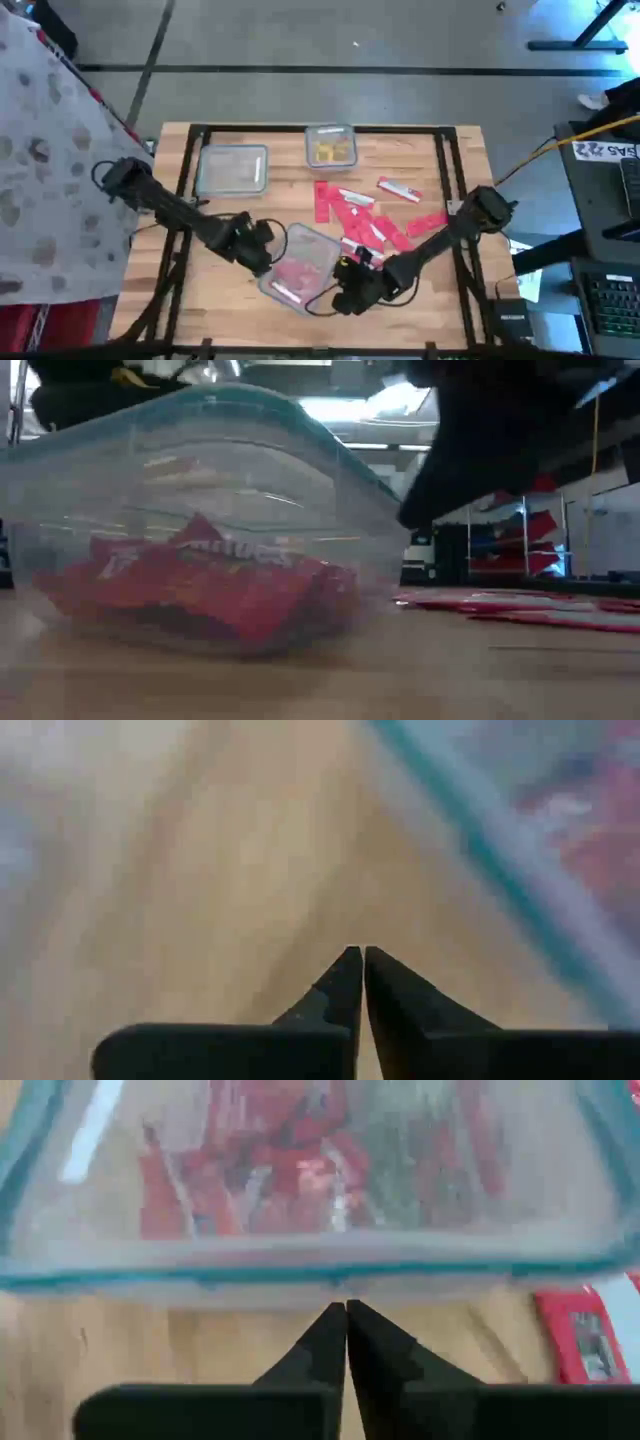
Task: Sort candy
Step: Move the rectangular transparent bin
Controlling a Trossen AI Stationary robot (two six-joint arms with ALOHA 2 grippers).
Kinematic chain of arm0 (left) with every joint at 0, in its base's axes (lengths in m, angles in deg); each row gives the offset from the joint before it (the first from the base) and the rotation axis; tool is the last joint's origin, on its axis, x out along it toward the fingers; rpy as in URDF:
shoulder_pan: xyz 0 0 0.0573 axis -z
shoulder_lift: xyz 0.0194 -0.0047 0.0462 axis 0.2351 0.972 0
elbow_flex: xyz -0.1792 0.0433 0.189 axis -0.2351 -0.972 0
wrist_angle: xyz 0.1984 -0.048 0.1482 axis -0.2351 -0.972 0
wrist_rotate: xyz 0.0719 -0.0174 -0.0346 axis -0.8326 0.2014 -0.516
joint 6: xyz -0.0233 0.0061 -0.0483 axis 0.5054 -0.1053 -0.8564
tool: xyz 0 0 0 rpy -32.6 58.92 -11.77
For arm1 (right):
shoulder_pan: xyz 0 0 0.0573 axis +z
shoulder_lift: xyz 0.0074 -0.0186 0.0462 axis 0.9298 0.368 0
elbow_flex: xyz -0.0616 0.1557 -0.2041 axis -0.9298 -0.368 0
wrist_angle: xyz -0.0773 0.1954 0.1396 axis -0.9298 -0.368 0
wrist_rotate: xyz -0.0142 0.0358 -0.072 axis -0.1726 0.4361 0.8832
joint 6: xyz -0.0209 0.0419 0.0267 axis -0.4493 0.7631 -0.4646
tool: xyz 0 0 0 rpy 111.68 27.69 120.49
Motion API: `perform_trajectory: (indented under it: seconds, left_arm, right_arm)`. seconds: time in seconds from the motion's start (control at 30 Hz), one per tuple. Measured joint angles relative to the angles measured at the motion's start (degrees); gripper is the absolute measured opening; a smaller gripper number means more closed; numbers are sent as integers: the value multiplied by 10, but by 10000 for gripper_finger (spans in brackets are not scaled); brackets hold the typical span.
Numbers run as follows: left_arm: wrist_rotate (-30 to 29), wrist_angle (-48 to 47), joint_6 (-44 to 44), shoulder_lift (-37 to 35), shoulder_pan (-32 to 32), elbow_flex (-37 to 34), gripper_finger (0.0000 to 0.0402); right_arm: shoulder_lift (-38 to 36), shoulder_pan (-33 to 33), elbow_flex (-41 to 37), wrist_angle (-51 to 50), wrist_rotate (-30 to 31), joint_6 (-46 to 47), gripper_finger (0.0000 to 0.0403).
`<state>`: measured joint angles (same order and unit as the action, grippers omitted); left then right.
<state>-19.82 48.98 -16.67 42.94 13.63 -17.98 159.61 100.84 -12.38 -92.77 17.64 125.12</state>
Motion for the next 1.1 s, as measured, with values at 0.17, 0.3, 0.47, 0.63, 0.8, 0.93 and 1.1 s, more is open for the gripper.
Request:
perform_trajectory:
  seconds: [0.17,0.3,0.47,0.63,0.8,0.93,1.1]
  left_arm:
    - [3,110,14,30,-1,-18,0]
    - [8,114,12,40,-3,-18,0]
    - [16,131,7,42,-3,-18,0]
    - [35,174,7,42,-11,-18,0]
    - [50,211,28,42,-32,-17,0]
    - [41,213,33,42,-53,-16,0]
    - [40,205,51,42,-67,-15,0]
  right_arm:
    - [0,-13,-1,-7,-29,-20,1]
    - [-2,-21,-1,-31,-9,-20,1]
    - [-5,-23,-1,-58,4,-6,1]
    - [-20,-25,-2,-101,3,-2,0]
    - [-41,-26,-2,-149,2,1,0]
    - [-45,-32,-2,-183,2,11,0]
    - [-45,-44,-2,-210,-2,7,0]
